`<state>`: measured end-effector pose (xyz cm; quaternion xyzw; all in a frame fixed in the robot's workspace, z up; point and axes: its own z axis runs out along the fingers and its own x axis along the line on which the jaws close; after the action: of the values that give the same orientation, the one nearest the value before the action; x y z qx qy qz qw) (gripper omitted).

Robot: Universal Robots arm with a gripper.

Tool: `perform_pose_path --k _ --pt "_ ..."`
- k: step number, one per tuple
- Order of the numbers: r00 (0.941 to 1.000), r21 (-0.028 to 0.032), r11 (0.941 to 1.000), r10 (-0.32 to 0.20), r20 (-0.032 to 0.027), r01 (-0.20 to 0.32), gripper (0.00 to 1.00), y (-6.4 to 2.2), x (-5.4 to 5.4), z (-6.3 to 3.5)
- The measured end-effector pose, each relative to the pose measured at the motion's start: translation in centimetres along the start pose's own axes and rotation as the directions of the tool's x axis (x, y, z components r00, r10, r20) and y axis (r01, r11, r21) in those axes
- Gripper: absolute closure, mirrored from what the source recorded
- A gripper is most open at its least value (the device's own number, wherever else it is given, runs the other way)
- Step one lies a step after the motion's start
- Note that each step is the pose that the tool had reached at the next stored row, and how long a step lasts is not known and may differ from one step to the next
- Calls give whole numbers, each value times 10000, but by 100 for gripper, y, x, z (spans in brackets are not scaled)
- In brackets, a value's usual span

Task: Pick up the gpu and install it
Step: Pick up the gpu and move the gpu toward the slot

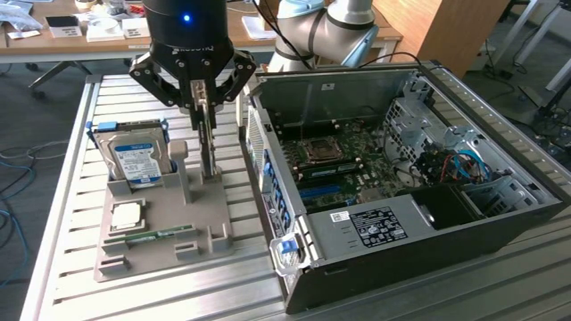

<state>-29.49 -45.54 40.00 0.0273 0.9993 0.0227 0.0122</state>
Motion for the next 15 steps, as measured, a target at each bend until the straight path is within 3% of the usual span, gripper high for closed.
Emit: perform_pose_path --k 6,15 --pt "10000 0 10000 1 0 -1 73 1 -1 -31" --pt "10000 -1 10000 0 0 0 73 7 -5 -159"
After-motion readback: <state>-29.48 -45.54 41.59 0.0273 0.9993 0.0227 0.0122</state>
